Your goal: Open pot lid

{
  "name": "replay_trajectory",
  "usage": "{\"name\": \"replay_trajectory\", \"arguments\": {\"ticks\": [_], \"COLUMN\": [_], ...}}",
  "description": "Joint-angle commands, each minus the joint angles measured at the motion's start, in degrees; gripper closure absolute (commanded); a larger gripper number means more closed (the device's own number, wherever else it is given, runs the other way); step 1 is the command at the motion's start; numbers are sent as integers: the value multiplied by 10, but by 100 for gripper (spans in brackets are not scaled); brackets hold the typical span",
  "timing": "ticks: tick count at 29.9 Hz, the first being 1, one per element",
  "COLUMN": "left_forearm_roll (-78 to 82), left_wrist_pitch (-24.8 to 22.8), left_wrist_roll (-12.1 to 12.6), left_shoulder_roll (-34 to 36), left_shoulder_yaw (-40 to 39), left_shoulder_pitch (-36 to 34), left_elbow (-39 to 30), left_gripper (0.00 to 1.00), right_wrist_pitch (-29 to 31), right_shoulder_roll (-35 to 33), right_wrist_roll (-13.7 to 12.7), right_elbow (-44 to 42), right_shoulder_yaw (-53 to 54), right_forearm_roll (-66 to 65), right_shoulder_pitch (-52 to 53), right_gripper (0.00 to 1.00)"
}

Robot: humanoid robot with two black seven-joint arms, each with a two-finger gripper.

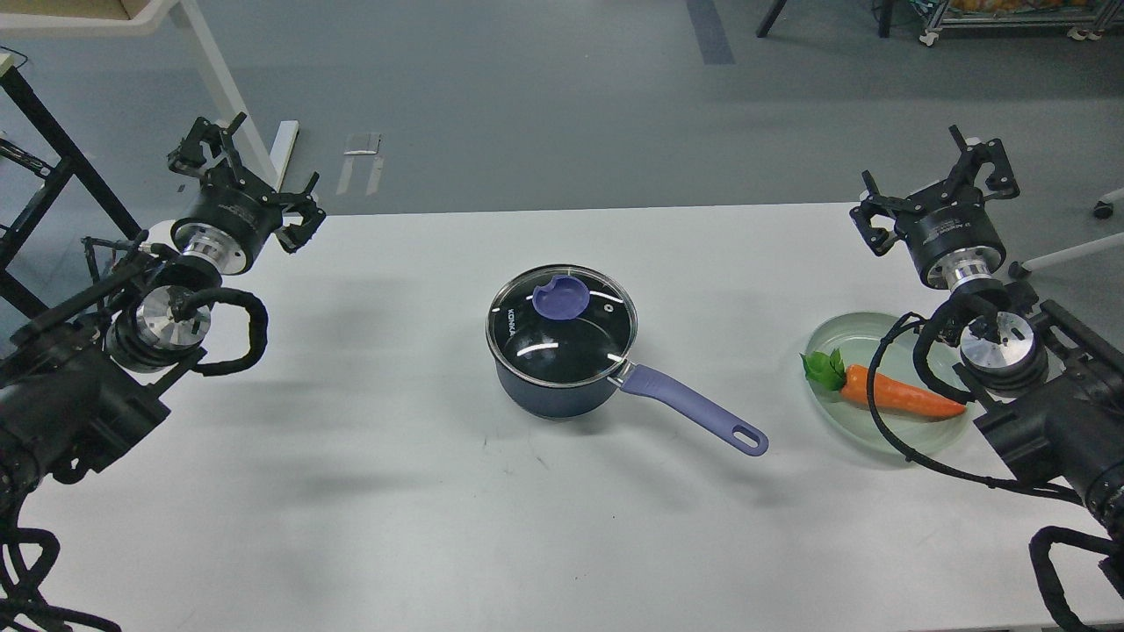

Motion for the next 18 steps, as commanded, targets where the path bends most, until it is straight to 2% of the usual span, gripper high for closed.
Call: {"name": "replay_trajectory", "arguments": {"ticks": [1, 7, 12, 15, 18], "left_forearm_roll": [0, 0, 0, 3, 17], "left_wrist_pitch": [4, 9, -1, -2, 7], "left_wrist_roll": [-1, 0, 0, 5, 4], "left_shoulder_roll": [11, 15, 19, 19, 17], "left_shoulder_yaw": [-1, 1, 2, 5, 5], "left_shoulder_pitch": [0, -3, -3, -4, -5], "left_elbow": [-1, 0, 1, 2, 9], "left_gripper": [0, 0, 0, 0, 0], "right_wrist_pitch": [0, -5, -7, -21, -63], "right_shoulder_roll": [0, -1, -7, -35, -75], "right_wrist_roll": [-3, -6, -4, -4, -4], "right_elbow": [0, 6, 27, 69, 111], "right_shoulder_yaw": [-1, -8, -80, -124, -188], "right_forearm_roll": [1, 0, 0, -17, -79], "right_shoulder_pitch": [1, 1, 15, 21, 60], "right_gripper": [0, 0, 0, 0, 0]}}
